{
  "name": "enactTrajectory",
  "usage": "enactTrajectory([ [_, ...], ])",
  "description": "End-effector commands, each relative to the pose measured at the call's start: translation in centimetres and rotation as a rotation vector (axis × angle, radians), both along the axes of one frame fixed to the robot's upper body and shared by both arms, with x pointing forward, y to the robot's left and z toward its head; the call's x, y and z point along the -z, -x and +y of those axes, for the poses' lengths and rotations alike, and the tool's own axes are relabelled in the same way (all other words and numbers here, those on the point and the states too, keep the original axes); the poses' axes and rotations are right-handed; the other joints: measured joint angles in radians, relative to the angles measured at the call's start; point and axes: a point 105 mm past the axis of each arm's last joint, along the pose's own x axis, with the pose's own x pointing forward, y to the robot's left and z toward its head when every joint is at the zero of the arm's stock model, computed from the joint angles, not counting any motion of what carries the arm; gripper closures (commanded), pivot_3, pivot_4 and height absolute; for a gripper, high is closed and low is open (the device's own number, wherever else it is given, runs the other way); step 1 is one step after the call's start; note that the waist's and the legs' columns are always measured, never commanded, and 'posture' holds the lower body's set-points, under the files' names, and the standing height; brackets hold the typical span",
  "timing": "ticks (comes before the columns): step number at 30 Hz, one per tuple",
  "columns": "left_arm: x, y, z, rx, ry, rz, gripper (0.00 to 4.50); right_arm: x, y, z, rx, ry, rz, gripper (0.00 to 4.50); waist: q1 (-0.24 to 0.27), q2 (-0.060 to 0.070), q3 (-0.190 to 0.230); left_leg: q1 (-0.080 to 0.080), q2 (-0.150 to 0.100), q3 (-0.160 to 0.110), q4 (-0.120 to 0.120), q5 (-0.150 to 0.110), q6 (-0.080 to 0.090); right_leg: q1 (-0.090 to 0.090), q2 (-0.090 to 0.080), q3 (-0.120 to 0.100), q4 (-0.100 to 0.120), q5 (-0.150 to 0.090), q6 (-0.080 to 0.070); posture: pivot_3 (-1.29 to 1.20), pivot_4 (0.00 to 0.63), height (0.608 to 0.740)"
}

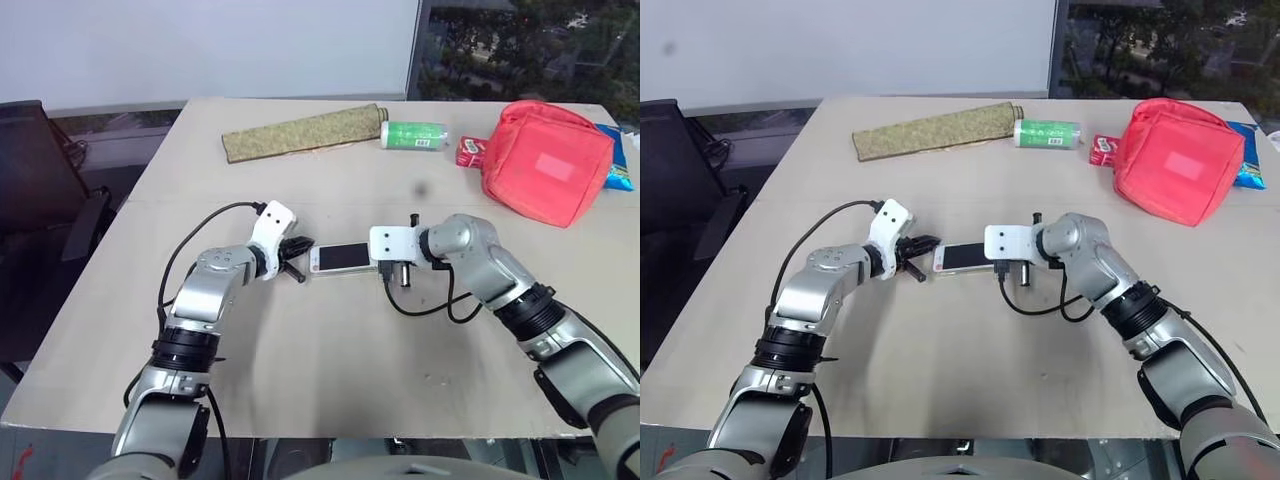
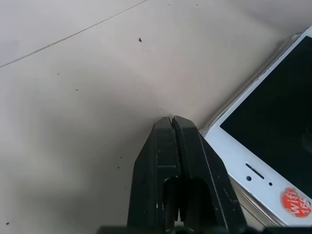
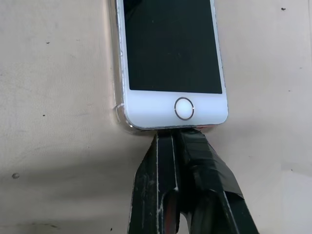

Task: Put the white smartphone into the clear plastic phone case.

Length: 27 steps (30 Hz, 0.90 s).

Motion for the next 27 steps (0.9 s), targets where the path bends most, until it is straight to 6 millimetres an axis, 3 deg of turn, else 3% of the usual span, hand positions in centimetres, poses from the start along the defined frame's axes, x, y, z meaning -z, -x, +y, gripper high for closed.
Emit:
enactTrajectory([
  [1,0.0,1.0,-4.0,0.138,0.066,0.001,4.5,-0.2,0.8,3.5,-0.092,-0.048,-0.065,4.44,0.0,0.0,0.0,0.001,0.0,0.0,0.0,0.0,0.0,0.0,0.0,-0.001,0.0,0.0,0.0,0.0,0.15,0.74],
  [4,0.1,1.0,-4.2,0.135,0.07,0.0,4.5,-0.1,1.0,4.2,-0.086,-0.079,-0.069,4.44,-0.001,0.0,0.0,0.002,0.001,0.0,0.0,0.0,0.0,0.0,-0.001,-0.004,0.0,0.002,-0.002,0.0,0.15,0.74],
  [7,0.1,0.9,-4.2,0.13,0.072,-0.004,4.5,-0.2,0.9,3.6,-0.061,-0.084,-0.068,4.44,0.0,0.0,0.0,0.003,0.003,0.0,0.0,0.0,0.0,0.0,-0.002,-0.007,0.0,0.003,-0.002,0.0,0.15,0.74],
  [13,-0.8,0.5,-2.5,0.09,0.05,-0.048,4.5,-3.0,-0.2,0.0,0.08,-0.18,-0.033,4.44,0.007,0.001,0.001,0.001,0.006,-0.001,0.0,0.001,-0.002,-0.001,-0.002,-0.013,0.0,0.003,-0.002,0.0,0.15,0.74],
  [18,-1.7,0.0,-0.9,0.046,0.016,-0.093,4.5,-4.2,0.3,-2.2,0.153,-0.239,0.018,4.44,0.026,0.001,0.002,-0.011,0.005,-0.001,-0.001,0.003,-0.005,-0.009,-0.004,-0.015,-0.003,0.007,0.0,0.0,0.15,0.74],
  [21,-2.5,-0.4,-0.5,0.031,0.006,-0.134,4.5,-4.2,0.0,-3.6,0.221,-0.273,0.029,4.44,0.033,0.001,0.002,-0.018,0.004,-0.002,-0.002,0.002,-0.005,-0.014,-0.005,-0.015,-0.006,0.009,-0.004,0.0,0.15,0.74],
  [27,-5.3,-0.7,-1.5,0.038,0.052,-0.243,4.5,-3.3,-0.4,-5.7,0.33,-0.358,0.047,4.44,0.032,0.0,0.003,-0.018,0.002,-0.003,-0.009,0.002,-0.004,-0.014,-0.008,-0.016,-0.014,0.009,-0.004,0.0,0.15,0.74],
])
